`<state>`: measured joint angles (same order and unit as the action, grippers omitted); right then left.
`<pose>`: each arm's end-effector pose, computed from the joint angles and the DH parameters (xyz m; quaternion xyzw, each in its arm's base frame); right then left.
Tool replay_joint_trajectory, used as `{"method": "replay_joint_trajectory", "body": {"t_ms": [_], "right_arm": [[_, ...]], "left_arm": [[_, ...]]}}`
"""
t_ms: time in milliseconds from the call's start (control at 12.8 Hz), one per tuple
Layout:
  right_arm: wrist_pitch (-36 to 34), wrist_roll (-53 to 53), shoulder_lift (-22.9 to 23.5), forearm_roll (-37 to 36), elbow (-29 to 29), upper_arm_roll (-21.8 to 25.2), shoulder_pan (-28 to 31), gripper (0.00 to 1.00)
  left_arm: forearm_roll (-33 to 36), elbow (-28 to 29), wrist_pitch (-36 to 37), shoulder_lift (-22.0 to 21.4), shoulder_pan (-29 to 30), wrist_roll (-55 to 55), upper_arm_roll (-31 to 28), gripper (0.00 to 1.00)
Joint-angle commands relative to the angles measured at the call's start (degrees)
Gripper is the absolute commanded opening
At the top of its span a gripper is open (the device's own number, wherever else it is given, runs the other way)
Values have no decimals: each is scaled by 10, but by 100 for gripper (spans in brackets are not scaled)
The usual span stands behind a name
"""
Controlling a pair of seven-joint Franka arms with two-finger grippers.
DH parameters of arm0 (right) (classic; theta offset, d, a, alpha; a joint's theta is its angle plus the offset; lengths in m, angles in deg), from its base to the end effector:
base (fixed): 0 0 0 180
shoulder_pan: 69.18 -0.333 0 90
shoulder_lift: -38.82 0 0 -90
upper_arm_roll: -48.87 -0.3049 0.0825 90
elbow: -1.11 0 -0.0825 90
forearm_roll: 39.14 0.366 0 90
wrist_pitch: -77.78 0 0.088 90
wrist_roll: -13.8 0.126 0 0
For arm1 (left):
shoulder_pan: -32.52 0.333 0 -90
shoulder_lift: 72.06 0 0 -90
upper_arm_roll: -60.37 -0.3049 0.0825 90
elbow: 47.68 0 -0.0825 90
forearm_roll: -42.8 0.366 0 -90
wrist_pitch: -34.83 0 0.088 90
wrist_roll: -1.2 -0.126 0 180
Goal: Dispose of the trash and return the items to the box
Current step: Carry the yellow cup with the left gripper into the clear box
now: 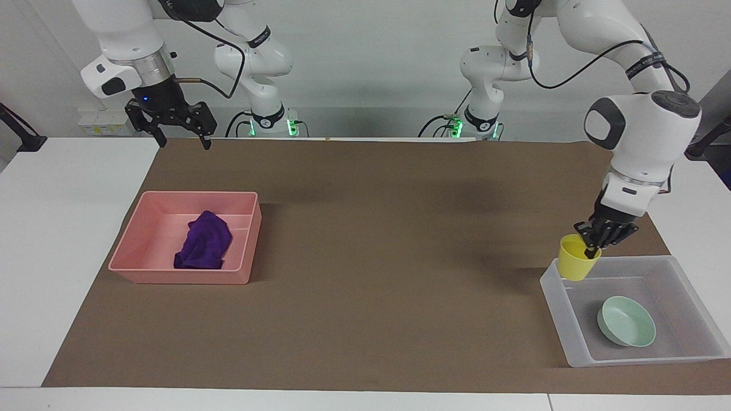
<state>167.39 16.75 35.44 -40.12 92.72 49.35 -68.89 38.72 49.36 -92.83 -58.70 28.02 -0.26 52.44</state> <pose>0.5186 -0.0093 0.6122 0.9994 -0.0326 0.0122 0.0081 0.6431 0.0286 0.4674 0.9879 0.0300 0.1518 0.0092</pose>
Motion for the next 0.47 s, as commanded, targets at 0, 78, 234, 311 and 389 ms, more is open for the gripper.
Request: {"method": "replay_joint_trajectory", "body": {"t_ms": [0, 78, 234, 311, 389], "right_arm": [[9, -1, -15, -2, 20, -3, 2, 100], [9, -1, -15, -2, 20, -3, 2, 100], [8, 0, -17, -2, 21, -3, 1, 100], [8, 0, -17, -2, 23, -3, 1, 100], [8, 0, -19, -2, 23, -3, 1, 100]], "left_arm": [[-39, -43, 15, 37, 5, -62, -40, 0], [-40, -65, 15, 60, 9, -78, -53, 0], [-47, -129, 22, 117, 28, -83, -57, 0], [-62, -165, 29, 146, 40, -83, -56, 0], [-71, -204, 32, 177, 48, -84, -56, 0]]}}
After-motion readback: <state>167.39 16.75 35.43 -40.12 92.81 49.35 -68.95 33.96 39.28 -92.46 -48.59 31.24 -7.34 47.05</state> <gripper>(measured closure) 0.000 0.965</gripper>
